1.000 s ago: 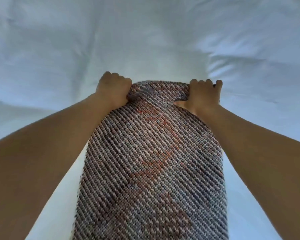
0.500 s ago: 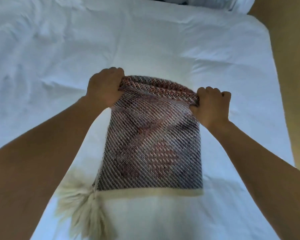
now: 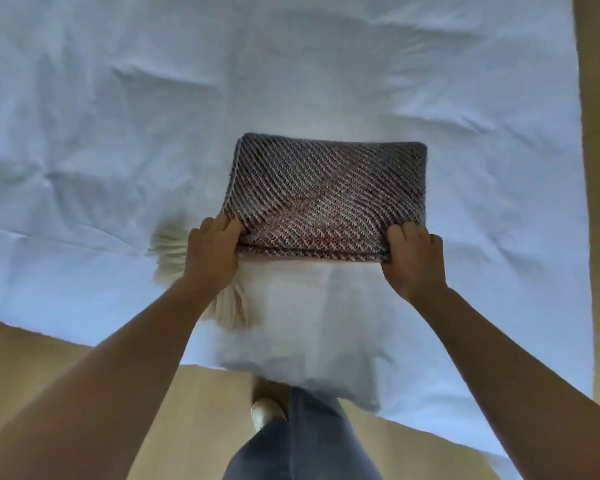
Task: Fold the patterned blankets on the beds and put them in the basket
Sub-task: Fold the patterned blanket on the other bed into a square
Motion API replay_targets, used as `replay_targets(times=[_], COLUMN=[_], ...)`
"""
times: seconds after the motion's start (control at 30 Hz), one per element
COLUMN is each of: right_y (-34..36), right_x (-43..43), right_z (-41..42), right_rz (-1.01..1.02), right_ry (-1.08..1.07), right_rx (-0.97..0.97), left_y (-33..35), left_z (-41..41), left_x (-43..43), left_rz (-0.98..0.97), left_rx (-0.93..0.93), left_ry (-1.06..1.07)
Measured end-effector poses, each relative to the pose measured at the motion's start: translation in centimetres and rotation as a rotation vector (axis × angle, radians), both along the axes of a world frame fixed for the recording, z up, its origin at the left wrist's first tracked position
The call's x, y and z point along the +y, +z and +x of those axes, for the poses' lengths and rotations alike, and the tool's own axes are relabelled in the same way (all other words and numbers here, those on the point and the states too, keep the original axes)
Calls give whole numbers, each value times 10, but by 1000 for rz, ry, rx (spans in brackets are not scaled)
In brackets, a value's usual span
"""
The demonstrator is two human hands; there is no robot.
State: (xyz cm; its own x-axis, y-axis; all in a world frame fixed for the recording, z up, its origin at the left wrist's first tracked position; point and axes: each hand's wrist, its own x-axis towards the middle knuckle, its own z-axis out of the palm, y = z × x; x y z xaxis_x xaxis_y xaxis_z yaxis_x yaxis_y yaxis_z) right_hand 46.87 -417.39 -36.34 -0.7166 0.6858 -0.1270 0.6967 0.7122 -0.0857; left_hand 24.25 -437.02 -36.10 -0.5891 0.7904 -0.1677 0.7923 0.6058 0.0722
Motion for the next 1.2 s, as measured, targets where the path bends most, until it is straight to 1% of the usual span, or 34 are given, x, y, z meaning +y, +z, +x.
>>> replay_targets(times=[0.1,0.13,0.17,0.23,0.27,0.33,0.37,0.43,0.57,0.63,0.7,0.83,0.93,1.0,1.1,1.2], right_y=[-22,-24,-22,-16,-12,-7,-7,-11,-44,-63,-81,-106,-121,-124,-120,-104], right_x=[-19,-21,-21,-17,-13,-3,4,18,53,78,104,127,136,138,135,129], right_z=[9,10,10,1,-8,-31,-45,-76,-112,-112,-107,-110,-116,-115,-116,-118], right_rz=[-107,-136,-147,-131,-121,-116,-140,-188,-127,-111,-110,-118,-123,-106,-115,-107], right_ry=[-31,-53,-72,-92,-91,-66,-50,-25,27,-32,-90,-96,-104,-99,-107,-116], right_rx=[-197,-223,-201,-22,85,245,275,235,58,-11,-55,-6,70,106,85,11], left_y=[-27,-30,-29,-24,-21,-19,-20,-26,-50,-65,-79,-106,-123,-128,-122,-109], left_z=[18,21,23,22,20,20,20,18,0,-19,-43,-67,-68,-71,-73,-68], left_x=[-12,-9,-5,14,27,55,71,102,150,160,162,160,168,170,170,171], left_rz=[-220,-247,-222,-84,-8,104,125,111,44,11,-12,19,67,63,37,-23], left_rx=[-125,-153,-157,-120,-108,-126,-146,-178,-147,-96,-78,-114,-126,-130,-154,-171], left_ry=[97,133,175,240,235,170,129,65,21,35,105,289,317,319,312,307])
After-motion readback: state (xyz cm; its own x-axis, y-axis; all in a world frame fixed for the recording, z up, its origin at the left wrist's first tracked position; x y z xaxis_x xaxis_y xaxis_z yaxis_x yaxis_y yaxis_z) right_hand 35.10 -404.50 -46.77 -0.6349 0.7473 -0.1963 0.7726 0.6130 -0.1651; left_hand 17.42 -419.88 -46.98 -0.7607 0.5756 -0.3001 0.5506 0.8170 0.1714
